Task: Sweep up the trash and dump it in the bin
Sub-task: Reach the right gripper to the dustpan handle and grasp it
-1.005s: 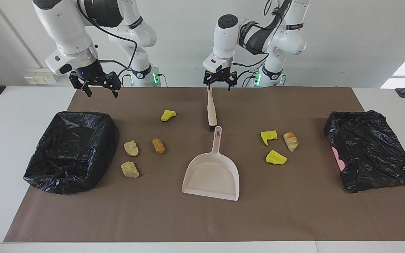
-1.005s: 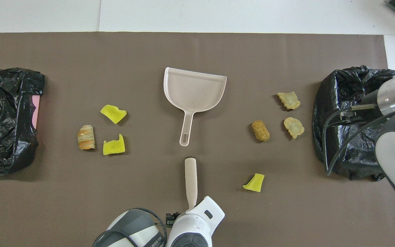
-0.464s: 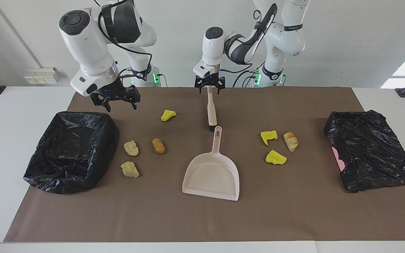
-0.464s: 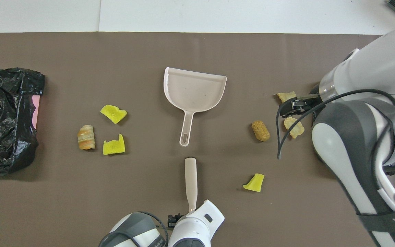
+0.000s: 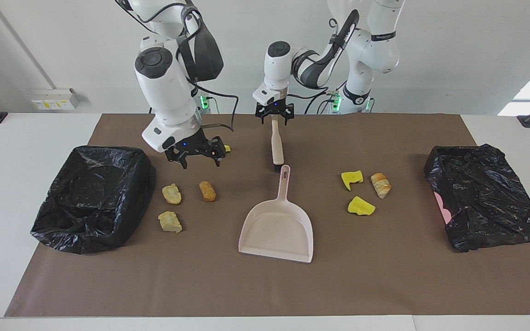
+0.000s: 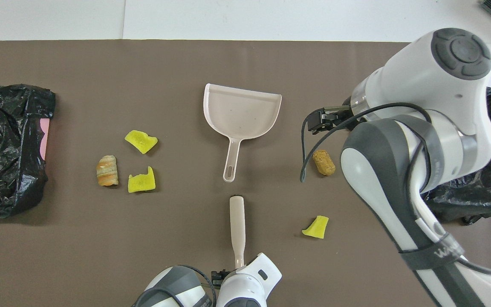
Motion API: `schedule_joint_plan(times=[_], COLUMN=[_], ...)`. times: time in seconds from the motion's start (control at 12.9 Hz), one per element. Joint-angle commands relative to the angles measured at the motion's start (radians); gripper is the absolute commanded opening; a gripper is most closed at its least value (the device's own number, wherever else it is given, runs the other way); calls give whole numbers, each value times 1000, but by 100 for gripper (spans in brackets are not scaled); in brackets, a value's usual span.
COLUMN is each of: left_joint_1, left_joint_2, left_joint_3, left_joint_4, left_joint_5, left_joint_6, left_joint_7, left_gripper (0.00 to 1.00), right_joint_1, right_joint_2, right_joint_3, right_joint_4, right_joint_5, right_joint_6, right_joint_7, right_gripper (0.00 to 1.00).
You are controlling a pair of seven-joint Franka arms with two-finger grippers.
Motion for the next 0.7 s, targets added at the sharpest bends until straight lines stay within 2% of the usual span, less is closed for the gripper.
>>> schedule_joint_plan(times=[0.0,0.23,0.31,0.39,0.46,0.54,0.62], left_joint_1=[-20,-16,-14,-16,-14,-8,6], left_joint_2=[8,2,0,0,0,-4,-10], left_joint_3=[22,23,23,23,25,28,26], left_joint_4=[16,24,30,35,38,41,43], left_joint_5=[-11,-10,-10,-10,-8,-8,-8], left_joint_6=[3,-9,-26,-39,-45,-49,-72], left_joint_7=[-7,4,4,5,7,28,66], left_gripper=[100,100,87,70,49,11,0], right_joint_1=[33,84,93,105,137,162,164], right_joint_2=[48,89,110,132,152,169,184], right_joint_3=[2,2,2,2,2,2,2], right_joint_4=[28,34,39,48,51,53,53], right_joint_5=[37,59,69,86,89,88,88], right_joint_6=[16,77,97,121,137,151,164], right_joint_7=[35,139,156,163,168,192,228], right_gripper=[100,100,100,100,100,100,100])
